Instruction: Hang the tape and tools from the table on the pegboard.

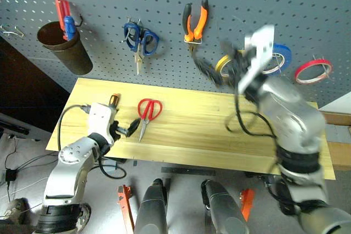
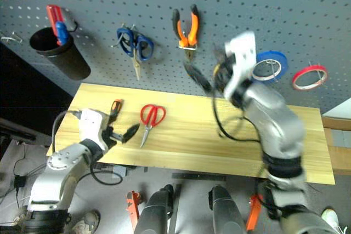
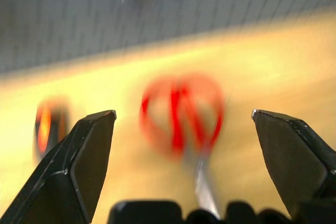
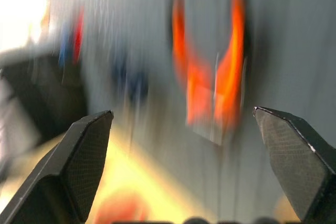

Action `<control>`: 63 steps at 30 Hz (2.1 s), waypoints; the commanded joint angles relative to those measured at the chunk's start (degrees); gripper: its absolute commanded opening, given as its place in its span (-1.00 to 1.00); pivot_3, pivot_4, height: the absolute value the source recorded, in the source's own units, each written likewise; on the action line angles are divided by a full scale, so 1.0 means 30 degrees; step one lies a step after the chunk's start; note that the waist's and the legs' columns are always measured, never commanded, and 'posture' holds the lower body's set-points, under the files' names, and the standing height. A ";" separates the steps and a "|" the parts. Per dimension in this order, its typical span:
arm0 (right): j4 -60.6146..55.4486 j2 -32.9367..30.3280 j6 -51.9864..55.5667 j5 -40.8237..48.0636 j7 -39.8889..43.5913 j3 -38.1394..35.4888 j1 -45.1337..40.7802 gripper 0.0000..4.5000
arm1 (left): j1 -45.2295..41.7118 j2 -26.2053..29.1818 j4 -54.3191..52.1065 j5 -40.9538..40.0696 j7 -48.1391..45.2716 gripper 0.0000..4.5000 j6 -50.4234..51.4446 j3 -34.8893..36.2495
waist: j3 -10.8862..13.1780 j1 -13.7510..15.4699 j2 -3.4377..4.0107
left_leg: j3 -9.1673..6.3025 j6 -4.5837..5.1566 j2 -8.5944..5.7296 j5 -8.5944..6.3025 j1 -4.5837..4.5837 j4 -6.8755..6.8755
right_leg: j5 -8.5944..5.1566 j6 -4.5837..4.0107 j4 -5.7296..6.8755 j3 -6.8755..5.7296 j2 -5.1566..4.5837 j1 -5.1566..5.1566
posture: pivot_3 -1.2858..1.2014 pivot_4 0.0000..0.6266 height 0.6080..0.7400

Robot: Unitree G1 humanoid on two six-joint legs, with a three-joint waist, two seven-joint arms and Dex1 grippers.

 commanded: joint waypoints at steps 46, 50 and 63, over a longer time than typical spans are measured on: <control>-0.4248 -0.3459 0.2321 -0.3492 0.0761 0.6268 0.1043 1.00 | -0.5831 -0.3916 0.8140 0.1996 0.2181 -0.52 0.0767 -0.1603 | 0.0001 -0.0161 0.0001 | -0.0036 0.0004 -0.0010 0.0043 0.0076 -0.0005 | 0.0006 0.0003 0.0017 -0.0001 0.0126 0.0054 | -0.05 0.09 1.00; -0.4351 -0.3840 0.1494 -0.3542 0.1328 0.5371 0.1092 1.00 | -0.3938 -0.3681 0.5209 0.1273 0.1250 -0.52 -0.0477 -0.0953 | 0.0002 -0.0233 0.0002 | -0.0026 0.0003 0.0001 0.0043 0.0069 -0.0015 | 0.0006 0.0003 -0.0010 0.0006 0.0124 0.0048 | -0.06 0.09 1.00; -0.5616 -0.3767 -0.0276 -0.1359 0.2471 0.0901 0.1095 1.00 | 0.0951 -0.2947 -0.4115 -0.0495 -0.0323 -0.52 -0.3994 0.0706 | 0.0005 -0.0248 0.0002 | -0.0017 -0.0002 -0.0006 0.0045 0.0022 -0.0025 | 0.0015 0.0019 -0.0089 0.0006 0.0052 0.0045 | -0.05 0.03 1.00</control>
